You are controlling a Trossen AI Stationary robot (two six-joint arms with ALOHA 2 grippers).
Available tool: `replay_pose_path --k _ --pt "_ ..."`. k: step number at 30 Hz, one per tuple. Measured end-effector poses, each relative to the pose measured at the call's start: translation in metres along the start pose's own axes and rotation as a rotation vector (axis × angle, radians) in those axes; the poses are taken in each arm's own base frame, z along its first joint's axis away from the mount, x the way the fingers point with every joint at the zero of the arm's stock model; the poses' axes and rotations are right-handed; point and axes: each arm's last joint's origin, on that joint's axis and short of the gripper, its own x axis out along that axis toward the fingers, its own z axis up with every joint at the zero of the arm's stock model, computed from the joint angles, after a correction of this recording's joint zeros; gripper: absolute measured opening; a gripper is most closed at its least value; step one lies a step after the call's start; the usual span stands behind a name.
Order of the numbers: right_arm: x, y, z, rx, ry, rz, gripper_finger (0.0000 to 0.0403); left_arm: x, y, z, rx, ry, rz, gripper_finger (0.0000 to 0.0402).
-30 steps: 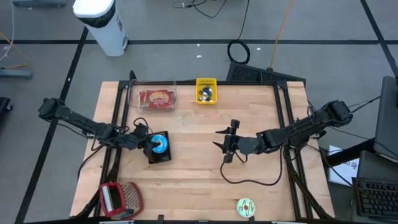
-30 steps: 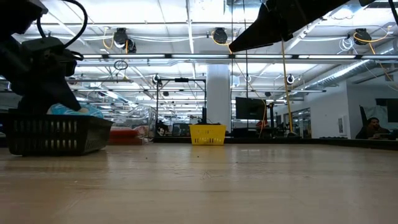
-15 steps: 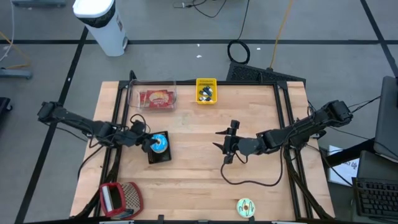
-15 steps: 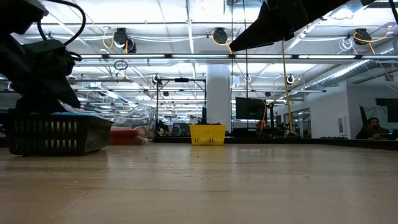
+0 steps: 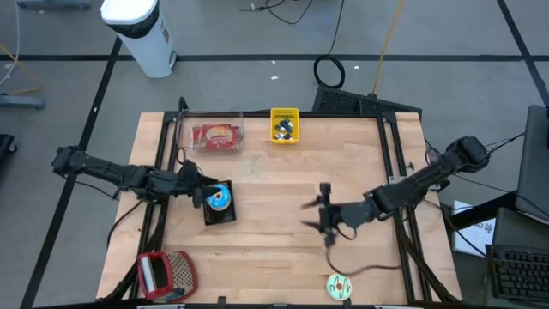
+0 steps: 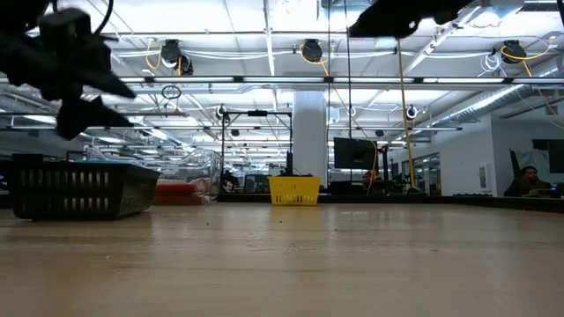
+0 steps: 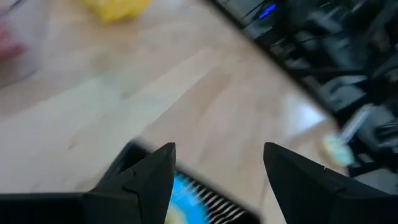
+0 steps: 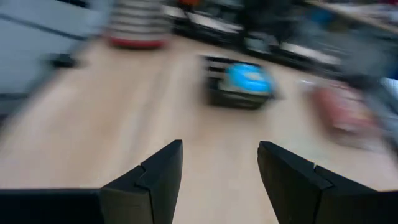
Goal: Pick & Place Food Item
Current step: Put the light blue donut into the black bin
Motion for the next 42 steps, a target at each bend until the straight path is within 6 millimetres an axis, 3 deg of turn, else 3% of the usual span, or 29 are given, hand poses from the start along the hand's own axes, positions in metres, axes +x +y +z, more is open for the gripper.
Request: replay_pose_path --k 6,13,28,36,42 --pt "-0.024 0.036 -0.004 0.065 0.057 0.29 0.0196 -0.001 -0.012 0.012 0.052 -0.115 -0.12 0.0246" --pt "-0.038 0.061 -0.029 0.146 0.294 0.346 0.0196 -0.003 -0.017 0.02 0.055 -0.233 -0.125 0.0246" --pt "-0.022 0.128 -0.084 0.522 0.7 0.431 0.0196 -0.005 -0.016 0.026 0.015 -0.35 -0.044 0.0246" --pt "-0.012 0.141 -0.103 0.595 0.794 0.387 0.0196 -0.005 -0.016 0.026 0.011 -0.361 -0.029 0.0246" --pt "-0.01 0.144 -0.102 0.613 0.782 0.419 0.0173 -0.005 -0.016 0.026 0.01 -0.361 -0.029 0.0246"
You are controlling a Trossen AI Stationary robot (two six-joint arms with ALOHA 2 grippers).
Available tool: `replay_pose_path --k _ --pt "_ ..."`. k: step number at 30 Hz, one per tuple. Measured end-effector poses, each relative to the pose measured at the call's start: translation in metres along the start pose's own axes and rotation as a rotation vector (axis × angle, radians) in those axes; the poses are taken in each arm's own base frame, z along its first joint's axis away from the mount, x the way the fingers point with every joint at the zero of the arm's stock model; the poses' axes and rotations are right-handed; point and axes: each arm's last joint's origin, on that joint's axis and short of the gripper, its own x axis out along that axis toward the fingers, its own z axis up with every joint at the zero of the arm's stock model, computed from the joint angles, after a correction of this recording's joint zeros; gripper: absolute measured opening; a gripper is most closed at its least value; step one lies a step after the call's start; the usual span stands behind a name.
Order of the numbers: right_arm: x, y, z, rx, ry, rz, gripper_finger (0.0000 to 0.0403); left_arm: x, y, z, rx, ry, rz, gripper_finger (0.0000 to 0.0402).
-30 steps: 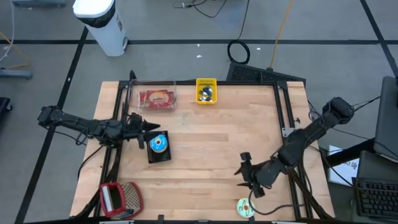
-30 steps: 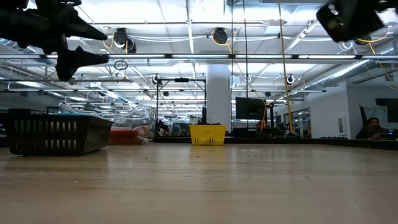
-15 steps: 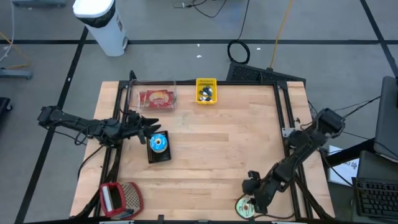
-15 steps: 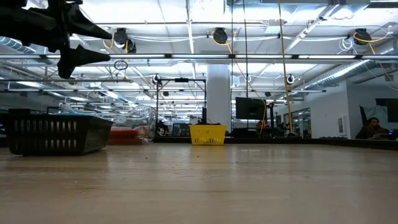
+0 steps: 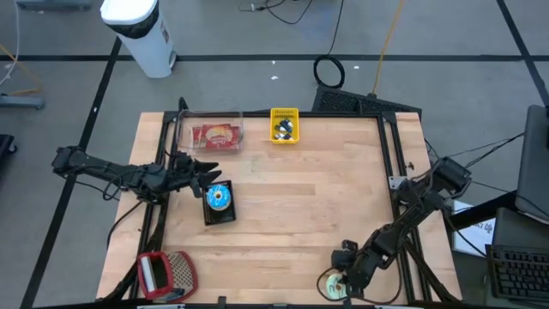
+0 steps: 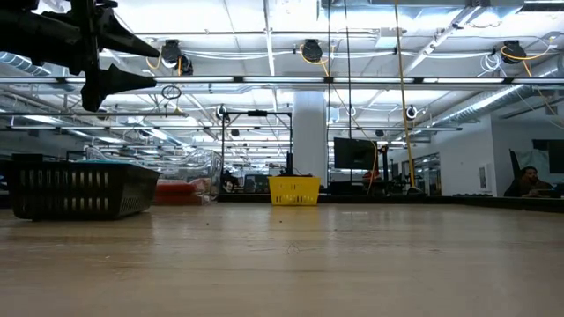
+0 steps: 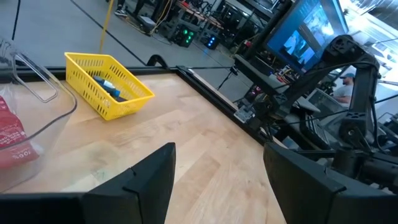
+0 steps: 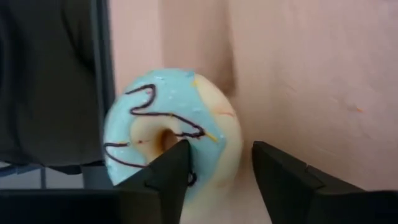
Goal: Pick & Place Food Item
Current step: Put the light blue donut into the black bin
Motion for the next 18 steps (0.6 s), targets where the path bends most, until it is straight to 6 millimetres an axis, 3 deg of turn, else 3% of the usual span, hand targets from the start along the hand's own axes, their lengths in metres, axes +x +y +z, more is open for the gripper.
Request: replay_pose_path --k 12,18 --pt "0.0 0.011 0.011 -0.108 -0.092 0.146 0.0017 0.0 0.0 0.0 -0.001 0.0 0.0 0.0246" --pt "-0.016 0.011 0.026 -0.118 -0.201 0.148 0.0021 0.0 0.0 0.0 0.0 0.0 0.0 0.0246"
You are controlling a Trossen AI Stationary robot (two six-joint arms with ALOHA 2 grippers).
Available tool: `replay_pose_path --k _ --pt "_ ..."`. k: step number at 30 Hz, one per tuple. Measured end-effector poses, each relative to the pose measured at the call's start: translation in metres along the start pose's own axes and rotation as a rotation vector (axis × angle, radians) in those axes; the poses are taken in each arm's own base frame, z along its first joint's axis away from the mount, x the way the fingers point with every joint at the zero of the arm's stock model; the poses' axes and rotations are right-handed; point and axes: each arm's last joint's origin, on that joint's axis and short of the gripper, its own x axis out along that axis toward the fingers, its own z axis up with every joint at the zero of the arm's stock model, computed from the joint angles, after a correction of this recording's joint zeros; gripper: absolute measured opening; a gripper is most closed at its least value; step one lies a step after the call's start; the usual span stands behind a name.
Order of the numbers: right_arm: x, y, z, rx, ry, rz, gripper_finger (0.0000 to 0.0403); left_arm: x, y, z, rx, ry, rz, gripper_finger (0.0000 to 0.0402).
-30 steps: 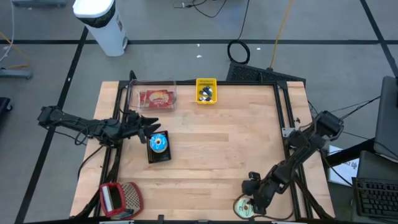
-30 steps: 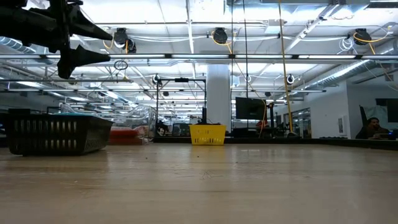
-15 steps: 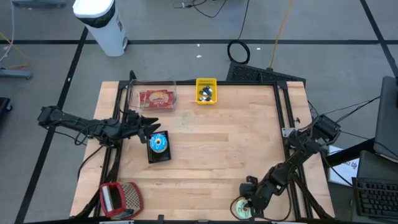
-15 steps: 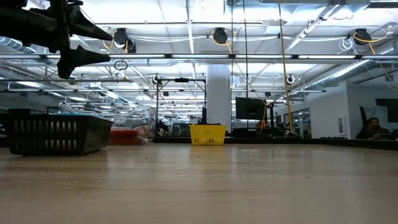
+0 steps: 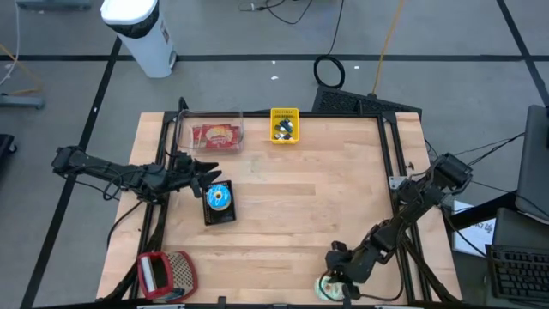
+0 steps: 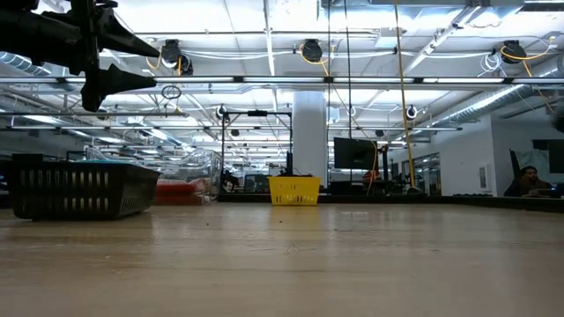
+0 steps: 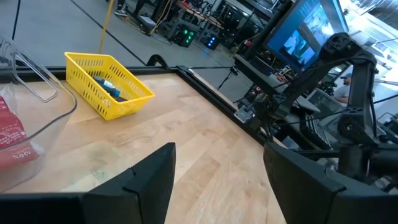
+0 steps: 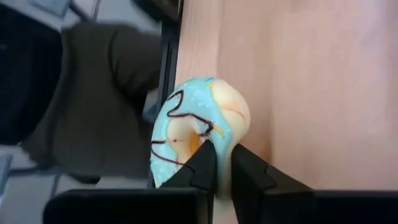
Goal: Pick & Place Food Item
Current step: Put the light blue donut into the black bin
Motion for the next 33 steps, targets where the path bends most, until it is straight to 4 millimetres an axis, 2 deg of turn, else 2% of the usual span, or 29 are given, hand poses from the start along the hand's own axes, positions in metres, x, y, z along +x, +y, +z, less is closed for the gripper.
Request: replay_pose_path --k 4,8,11,14,20,24,27,30,33 --pt "-0.015 -0.001 0.019 -0.114 -0.152 -0.047 0.002 0.0 0.0 0.0 0.0 0.001 0.0 0.0246" --pt "-0.029 -0.004 0.047 -0.274 -0.406 -0.166 0.0009 0.0 0.0 0.0 0.027 0.001 -0.001 0.0246" --pt "-0.036 -0.011 0.07 -0.384 -0.588 -0.3 0.001 0.0 0.0 0.0 0.074 0.001 -0.001 0.0246" --pt "-0.044 -0.022 0.092 -0.465 -0.695 -0.381 0.0015 0.0 0.0 0.0 0.103 0.002 -0.001 0.0246" --pt "-0.061 -0.061 0.132 -0.503 -0.804 -0.546 0.0012 0.0 0.0 0.0 0.259 0.002 -0.003 0.0246" --pt "-0.072 -0.092 0.15 -0.454 -0.825 -0.648 0.0013 0.0 -0.001 0.001 0.383 -0.015 -0.011 0.0246" --pt "-0.08 -0.113 0.16 -0.401 -0.844 -0.708 0.0013 0.0 -0.005 0.006 0.414 -0.062 -0.032 0.0246" --pt "-0.082 -0.132 0.168 -0.398 -0.847 -0.707 0.0013 0.002 -0.008 0.007 0.437 -0.087 -0.049 0.0246" --pt "-0.081 -0.148 0.177 -0.42 -0.882 -0.623 0.0013 0.008 -0.009 0.002 0.478 -0.052 -0.061 0.0246"
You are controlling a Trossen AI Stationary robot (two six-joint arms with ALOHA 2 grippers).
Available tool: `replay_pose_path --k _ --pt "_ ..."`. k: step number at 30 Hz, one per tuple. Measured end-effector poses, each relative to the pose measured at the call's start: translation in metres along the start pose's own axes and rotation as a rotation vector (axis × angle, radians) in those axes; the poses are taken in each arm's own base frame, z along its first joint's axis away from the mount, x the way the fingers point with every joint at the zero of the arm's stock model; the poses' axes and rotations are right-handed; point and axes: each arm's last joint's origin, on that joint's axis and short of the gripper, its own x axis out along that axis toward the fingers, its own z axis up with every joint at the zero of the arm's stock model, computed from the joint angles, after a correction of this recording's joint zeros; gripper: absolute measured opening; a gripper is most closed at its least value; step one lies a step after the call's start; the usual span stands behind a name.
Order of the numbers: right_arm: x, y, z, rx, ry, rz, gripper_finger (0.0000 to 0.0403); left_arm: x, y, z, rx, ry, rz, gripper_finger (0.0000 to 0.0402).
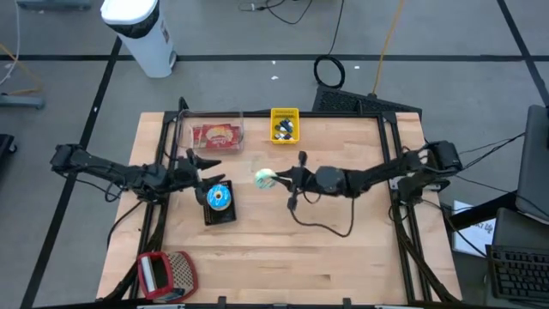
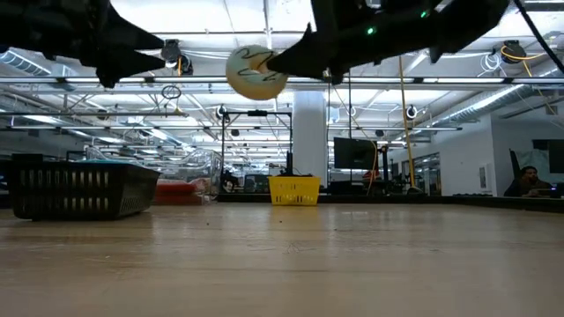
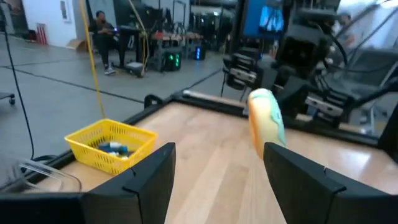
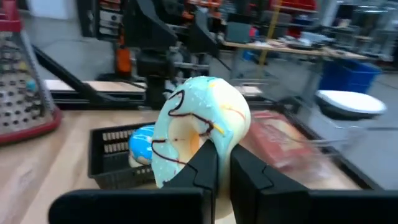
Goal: Pick & Place Food Item
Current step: Put the light blue donut into the black bin
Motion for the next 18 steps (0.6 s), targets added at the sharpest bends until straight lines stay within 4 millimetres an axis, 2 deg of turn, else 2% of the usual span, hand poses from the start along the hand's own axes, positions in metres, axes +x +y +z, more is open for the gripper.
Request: replay_pose_path --k 5,9,15,18 --pt "0.019 -0.008 -0.019 -0.009 -0.058 0.095 0.0013 0.014 -0.003 -0.014 0.043 0.082 0.033 0.0246" --pt "0.03 -0.011 -0.035 -0.094 -0.091 0.09 0.0013 0.025 -0.003 -0.022 0.024 0.145 0.037 0.0246" --pt "0.038 -0.02 -0.046 -0.207 -0.158 0.041 0.0013 0.047 -0.006 -0.007 -0.032 0.215 -0.014 0.0255" --pt "0.04 -0.025 -0.049 -0.236 -0.163 0.021 0.0013 0.06 -0.008 0.007 -0.033 0.242 -0.019 0.0269"
